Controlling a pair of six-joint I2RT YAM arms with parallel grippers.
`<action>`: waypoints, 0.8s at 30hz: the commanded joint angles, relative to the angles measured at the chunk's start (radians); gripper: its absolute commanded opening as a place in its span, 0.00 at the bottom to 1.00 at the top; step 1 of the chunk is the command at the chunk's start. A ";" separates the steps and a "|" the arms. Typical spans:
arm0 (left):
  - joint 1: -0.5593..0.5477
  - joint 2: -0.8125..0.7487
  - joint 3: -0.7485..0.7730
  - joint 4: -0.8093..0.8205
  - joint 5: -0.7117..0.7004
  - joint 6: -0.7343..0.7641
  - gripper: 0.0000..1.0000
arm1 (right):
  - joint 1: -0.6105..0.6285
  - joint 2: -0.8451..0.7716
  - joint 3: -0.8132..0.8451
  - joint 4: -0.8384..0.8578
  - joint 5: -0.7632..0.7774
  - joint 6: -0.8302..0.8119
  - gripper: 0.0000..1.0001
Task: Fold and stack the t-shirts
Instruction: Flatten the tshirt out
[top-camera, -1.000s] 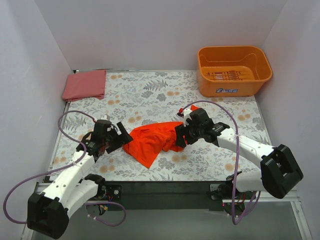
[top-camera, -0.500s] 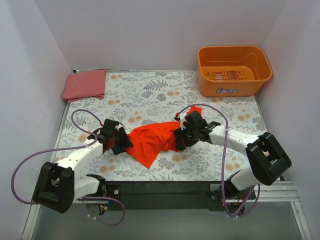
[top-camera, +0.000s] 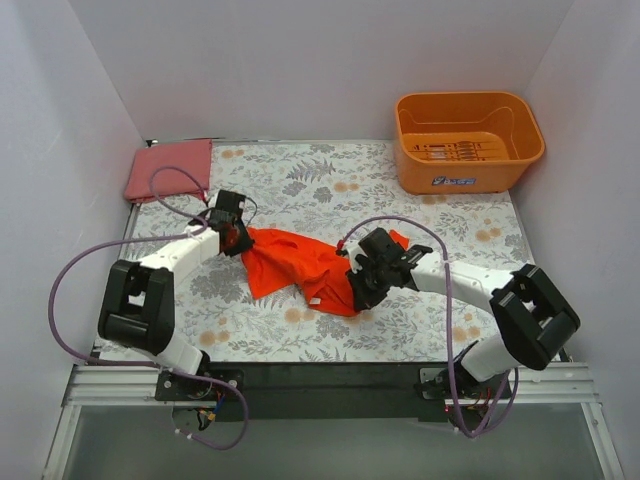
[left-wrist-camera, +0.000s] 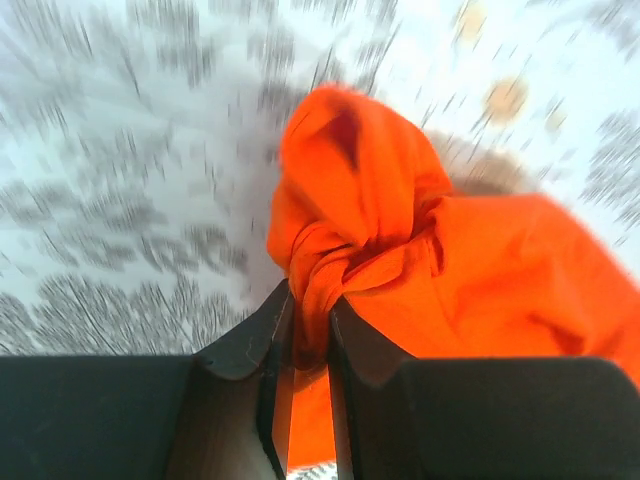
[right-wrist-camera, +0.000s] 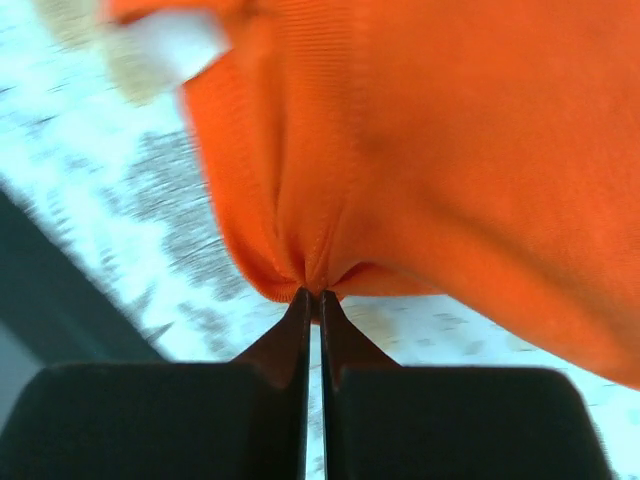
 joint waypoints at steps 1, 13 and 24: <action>0.054 0.031 0.191 0.039 -0.114 0.159 0.13 | 0.104 -0.114 0.091 -0.105 -0.164 -0.001 0.01; 0.051 0.345 0.701 0.105 0.047 0.314 0.63 | 0.371 0.007 0.375 -0.043 -0.227 0.108 0.55; 0.039 -0.121 0.280 0.068 -0.007 0.196 0.77 | 0.176 -0.141 0.150 -0.087 0.026 0.072 0.60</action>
